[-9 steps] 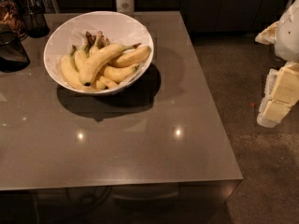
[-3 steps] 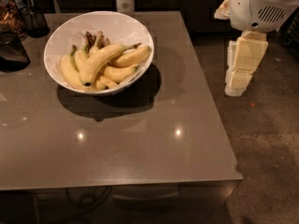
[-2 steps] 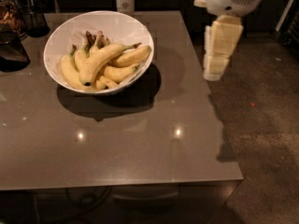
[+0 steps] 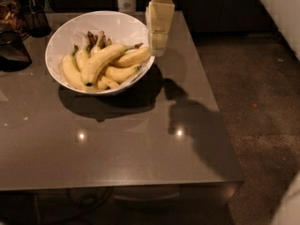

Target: Pick banana from white bowl

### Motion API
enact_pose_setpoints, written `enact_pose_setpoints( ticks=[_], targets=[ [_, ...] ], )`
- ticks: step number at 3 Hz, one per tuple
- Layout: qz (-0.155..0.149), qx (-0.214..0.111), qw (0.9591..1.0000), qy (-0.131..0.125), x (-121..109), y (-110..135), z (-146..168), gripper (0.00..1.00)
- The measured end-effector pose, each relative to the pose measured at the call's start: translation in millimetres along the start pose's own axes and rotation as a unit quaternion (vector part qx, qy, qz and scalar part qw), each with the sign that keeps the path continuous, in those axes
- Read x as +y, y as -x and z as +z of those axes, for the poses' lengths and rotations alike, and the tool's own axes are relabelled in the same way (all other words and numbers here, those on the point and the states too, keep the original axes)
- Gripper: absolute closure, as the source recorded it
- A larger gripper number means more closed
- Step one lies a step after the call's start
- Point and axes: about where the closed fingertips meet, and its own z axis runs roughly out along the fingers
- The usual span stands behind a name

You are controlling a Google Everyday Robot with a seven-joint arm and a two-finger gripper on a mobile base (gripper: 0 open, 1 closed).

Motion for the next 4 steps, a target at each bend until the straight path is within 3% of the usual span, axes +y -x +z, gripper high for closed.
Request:
enact_pose_setpoints(
  ticks=[2, 3, 4],
  targets=[
    [-0.015, -0.034, 0.9991, -0.019, -17.2, 27.2, 8.0, 0.0],
    [-0.022, -0.036, 0.9991, -0.007, -20.2, 38.9, 21.5, 0.08],
    [-0.024, -0.03, 0.9993, 0.006, -23.1, 45.3, 35.7, 0.25]
  ],
)
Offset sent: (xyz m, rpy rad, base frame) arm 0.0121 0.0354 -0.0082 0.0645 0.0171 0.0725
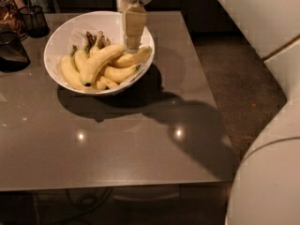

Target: Pick banana from white bowl

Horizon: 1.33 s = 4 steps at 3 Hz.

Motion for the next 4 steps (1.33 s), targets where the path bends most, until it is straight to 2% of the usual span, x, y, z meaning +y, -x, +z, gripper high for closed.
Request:
enact_pose_setpoints(
  ticks=[1, 4],
  targets=[
    [-0.011, 0.011, 0.9998, 0.009, -6.3, 6.4, 12.5, 0.31],
    [-0.074, 0.036, 0.9962, 0.029, -30.4, 28.2, 49.1, 0.33]
  ],
)
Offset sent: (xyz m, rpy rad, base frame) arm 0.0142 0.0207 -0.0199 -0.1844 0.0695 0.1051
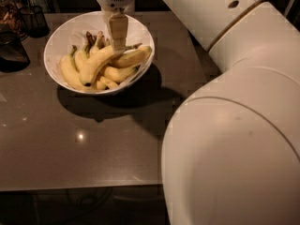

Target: Pick banana from white bowl

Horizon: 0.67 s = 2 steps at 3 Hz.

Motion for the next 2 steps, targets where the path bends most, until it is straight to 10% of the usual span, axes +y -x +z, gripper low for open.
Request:
enact_pose_setpoints(
  ticks=[2],
  targets=[
    [-0.01, 0.0, 0.9997, 0.024, 0.2, -2.7, 26.2, 0.36]
  ],
)
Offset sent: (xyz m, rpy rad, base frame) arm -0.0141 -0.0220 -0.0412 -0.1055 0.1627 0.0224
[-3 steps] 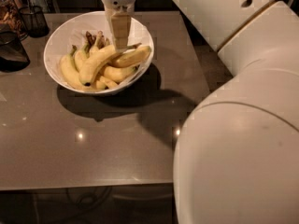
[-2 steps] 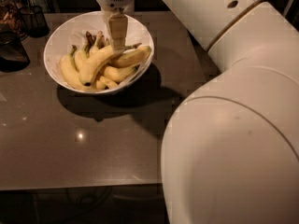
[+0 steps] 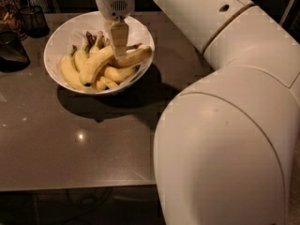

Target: Pick banana from white bowl

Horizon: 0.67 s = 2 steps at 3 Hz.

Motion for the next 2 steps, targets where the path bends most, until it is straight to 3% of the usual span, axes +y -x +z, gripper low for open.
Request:
enact_pose_setpoints(
  ticks=[2],
  targets=[
    [-0.005, 0.006, 0.9998, 0.018, 0.1, -2.5, 18.6, 0.35]
  ],
)
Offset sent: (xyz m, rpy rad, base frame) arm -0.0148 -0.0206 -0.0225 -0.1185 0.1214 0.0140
